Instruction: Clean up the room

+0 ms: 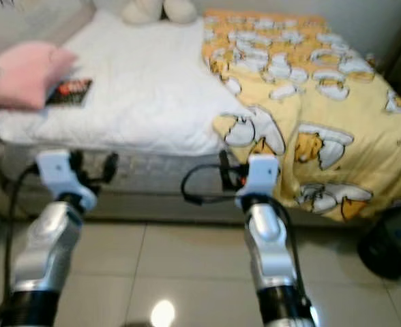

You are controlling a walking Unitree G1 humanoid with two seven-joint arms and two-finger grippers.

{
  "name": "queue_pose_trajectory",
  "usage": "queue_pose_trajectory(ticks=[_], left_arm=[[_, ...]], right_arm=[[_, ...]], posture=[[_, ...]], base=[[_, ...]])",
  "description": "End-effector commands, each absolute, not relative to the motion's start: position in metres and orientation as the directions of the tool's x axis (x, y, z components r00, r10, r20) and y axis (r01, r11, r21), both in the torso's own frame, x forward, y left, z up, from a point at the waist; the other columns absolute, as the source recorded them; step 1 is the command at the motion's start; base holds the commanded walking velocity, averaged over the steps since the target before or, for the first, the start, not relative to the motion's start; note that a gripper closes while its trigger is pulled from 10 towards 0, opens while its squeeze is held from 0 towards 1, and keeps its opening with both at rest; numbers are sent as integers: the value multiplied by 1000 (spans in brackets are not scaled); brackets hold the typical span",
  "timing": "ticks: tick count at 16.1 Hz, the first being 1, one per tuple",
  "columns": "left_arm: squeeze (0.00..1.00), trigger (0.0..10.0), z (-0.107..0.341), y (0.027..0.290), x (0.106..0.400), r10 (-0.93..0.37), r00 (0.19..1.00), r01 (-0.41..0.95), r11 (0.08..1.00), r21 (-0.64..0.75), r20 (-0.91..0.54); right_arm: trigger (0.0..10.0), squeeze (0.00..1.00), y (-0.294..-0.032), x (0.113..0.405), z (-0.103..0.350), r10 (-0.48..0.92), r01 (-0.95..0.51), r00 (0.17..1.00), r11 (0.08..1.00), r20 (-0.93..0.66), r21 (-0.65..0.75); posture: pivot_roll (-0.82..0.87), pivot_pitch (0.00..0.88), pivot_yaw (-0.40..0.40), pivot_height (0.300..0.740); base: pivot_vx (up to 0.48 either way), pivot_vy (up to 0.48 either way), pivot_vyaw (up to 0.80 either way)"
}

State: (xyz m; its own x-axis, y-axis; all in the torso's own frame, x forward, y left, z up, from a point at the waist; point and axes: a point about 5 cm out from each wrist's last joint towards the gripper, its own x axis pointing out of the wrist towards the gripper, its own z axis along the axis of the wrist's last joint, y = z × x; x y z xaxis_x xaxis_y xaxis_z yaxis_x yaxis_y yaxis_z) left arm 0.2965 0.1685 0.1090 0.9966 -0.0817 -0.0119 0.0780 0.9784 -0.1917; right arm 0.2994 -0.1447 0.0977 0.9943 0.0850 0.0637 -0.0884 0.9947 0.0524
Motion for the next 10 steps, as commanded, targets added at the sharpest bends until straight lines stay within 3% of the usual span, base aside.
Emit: queue_pose_trajectory(ticks=[1, 10], left_arm=[[0, 10000, 116, 156, 301, -138, 990, 140, 976, -167, 24], [0, 10000, 104, 150, 303, -130, 991, 127, 984, -127, -19]], right_arm=[[10000, 0, -157, 298, 97, 53, -56, 997, 998, 62, 43], [10000, 0, -163, 297, 92, 20, -22, 999, 997, 32, 72]], posture=[[-35, 0, 37, 740], [-63, 0, 43, 740]], base=[[465, 0, 0], [468, 0, 0]])
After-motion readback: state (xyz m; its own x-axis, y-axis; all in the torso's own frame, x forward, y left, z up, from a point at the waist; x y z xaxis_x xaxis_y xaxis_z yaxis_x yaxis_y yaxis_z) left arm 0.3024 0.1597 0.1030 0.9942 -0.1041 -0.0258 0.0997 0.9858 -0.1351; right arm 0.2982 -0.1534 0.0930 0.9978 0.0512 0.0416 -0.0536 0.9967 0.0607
